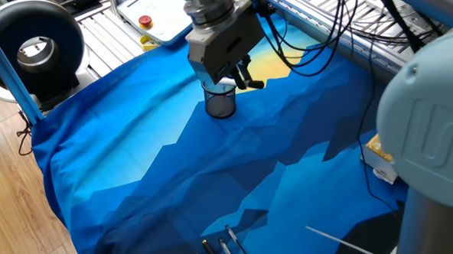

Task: Put the pen into the pen holder

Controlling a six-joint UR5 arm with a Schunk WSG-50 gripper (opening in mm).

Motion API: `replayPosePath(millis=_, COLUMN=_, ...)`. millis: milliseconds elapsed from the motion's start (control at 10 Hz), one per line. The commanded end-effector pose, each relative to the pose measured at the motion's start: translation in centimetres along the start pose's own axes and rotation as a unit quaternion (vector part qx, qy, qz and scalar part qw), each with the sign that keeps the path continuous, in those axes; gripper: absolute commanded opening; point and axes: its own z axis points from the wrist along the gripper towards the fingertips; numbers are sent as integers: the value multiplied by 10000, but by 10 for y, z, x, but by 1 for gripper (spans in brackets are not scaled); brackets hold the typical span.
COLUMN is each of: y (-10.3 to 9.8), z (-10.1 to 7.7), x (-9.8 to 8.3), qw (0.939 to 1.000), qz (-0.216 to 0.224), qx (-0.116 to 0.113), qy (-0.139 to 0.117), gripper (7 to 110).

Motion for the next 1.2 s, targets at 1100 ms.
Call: replayPosePath(millis=1100, y=-21, z=-1, x=-7, qw=9990, qz=211, qx=189, qy=-341, gripper=7)
